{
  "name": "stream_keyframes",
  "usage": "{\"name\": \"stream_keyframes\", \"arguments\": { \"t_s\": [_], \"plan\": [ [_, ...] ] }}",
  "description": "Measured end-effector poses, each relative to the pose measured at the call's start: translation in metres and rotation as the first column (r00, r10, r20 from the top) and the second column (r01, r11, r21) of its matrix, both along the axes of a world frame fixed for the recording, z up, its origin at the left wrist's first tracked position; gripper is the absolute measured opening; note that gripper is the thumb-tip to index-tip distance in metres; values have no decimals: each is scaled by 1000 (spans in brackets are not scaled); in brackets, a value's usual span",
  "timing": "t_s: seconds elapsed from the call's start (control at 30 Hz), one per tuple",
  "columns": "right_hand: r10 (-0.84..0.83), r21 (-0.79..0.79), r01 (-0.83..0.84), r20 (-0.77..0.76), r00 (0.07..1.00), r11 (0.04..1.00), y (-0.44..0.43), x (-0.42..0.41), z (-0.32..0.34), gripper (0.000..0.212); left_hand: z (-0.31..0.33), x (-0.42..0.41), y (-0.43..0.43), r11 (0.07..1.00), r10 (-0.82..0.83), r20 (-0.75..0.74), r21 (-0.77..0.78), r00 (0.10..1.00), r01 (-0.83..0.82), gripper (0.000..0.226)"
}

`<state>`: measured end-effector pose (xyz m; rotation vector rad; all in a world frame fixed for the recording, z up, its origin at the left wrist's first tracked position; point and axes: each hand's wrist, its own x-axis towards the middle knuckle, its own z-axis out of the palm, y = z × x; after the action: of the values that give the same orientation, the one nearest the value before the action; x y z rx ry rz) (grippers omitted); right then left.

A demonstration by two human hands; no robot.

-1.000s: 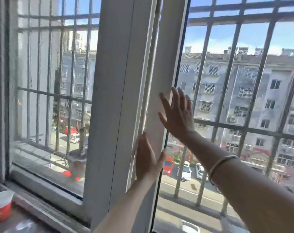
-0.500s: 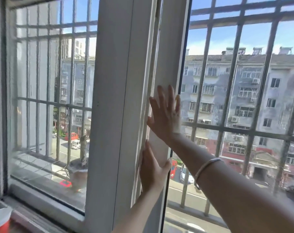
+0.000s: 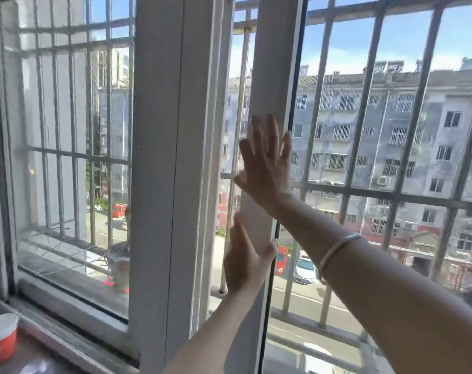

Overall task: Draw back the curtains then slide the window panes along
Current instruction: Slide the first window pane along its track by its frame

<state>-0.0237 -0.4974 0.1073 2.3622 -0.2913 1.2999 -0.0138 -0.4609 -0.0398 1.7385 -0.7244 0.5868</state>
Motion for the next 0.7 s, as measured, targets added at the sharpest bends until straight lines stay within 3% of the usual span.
{"name": "stream_keyframes", "arguments": {
  "t_s": [0.17, 0.4, 0.57, 0.7],
  "plan": [
    [-32, -30, 31, -11, 999, 999, -24, -33, 2, 42, -1, -32, -20, 998, -55, 42, -20, 998, 56, 88],
    [-111, -49, 109, -34, 993, 993, -44, -69, 3, 47, -3, -62, -43, 983, -176, 23, -54, 984, 177, 86],
    [-126, -42, 125, -35, 991, 991, -48, -79, 5, 44, 0, -77, -48, 982, -182, -5, -48, 983, 181, 95],
    [-118, -43, 117, -39, 992, 992, -49, -82, 5, 47, 0, -78, -52, 984, -174, -12, -45, 985, 174, 84]
  ]
}}
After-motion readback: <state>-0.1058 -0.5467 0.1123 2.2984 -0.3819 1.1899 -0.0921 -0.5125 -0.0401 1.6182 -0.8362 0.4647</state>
